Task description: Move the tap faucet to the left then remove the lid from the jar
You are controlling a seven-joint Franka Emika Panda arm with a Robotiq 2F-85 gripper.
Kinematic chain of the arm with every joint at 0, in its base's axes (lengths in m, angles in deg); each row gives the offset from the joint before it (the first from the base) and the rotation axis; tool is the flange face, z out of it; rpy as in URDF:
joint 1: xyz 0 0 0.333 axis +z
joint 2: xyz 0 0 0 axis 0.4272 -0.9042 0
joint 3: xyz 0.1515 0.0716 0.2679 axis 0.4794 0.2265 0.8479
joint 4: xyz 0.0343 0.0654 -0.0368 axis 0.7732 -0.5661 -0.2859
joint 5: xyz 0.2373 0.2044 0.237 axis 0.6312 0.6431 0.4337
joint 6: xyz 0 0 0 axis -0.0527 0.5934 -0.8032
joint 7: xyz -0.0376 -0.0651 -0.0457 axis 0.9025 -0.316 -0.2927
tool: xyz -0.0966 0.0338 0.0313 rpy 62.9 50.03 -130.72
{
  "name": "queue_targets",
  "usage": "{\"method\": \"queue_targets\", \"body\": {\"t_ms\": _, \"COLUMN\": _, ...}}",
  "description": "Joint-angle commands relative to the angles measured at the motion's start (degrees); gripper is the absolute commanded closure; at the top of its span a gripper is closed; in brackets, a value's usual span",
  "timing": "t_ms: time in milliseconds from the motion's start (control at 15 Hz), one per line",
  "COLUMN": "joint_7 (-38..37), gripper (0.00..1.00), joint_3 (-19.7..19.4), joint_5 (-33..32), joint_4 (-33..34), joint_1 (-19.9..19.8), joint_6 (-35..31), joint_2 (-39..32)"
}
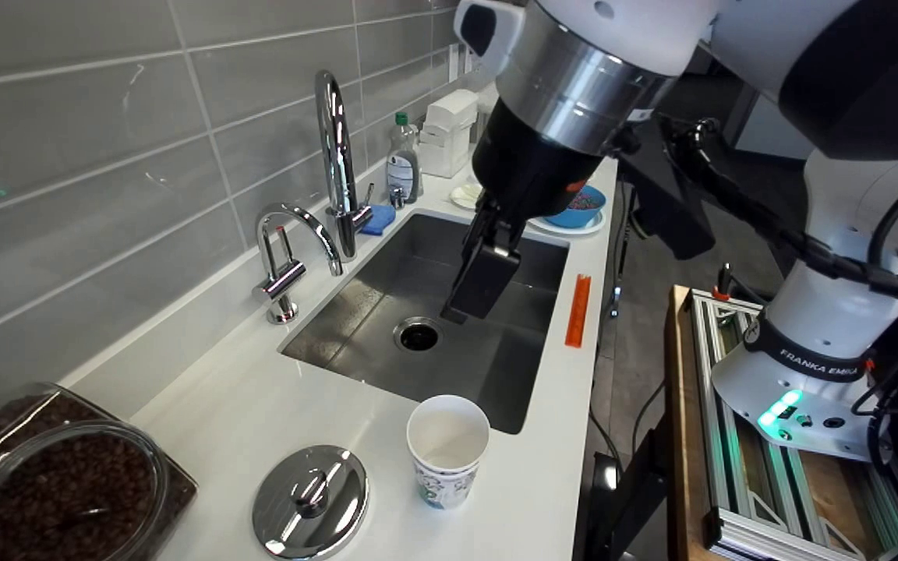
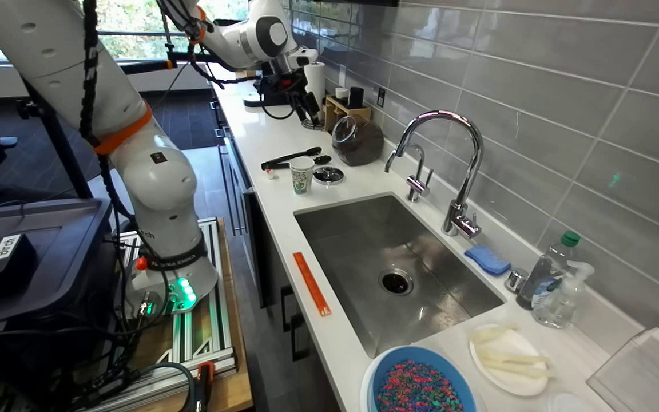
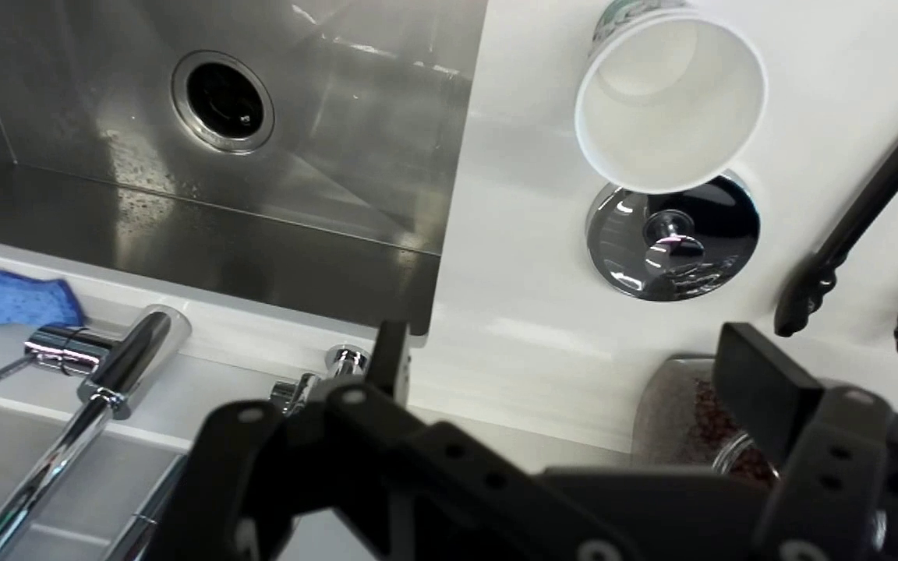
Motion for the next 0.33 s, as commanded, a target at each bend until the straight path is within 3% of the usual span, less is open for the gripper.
{"method": "queue_targets", "body": {"t_ms": 0, "joint_7": 0.0, "gripper": 0.00, "joint_3": 2.0, "joint_5": 1.2, "joint_4": -1.3, "joint_1": -2.2, "joint_6": -0.6, "joint_2": 1.7}}
{"method": "queue_targets", "body": {"t_ms": 267, "joint_7": -0.9, "gripper": 0.00, "joint_3": 2.4, "joint_5": 1.6, "joint_4": -4.0, "joint_1": -2.8, "joint_6": -1.4, "joint_2": 4.7}}
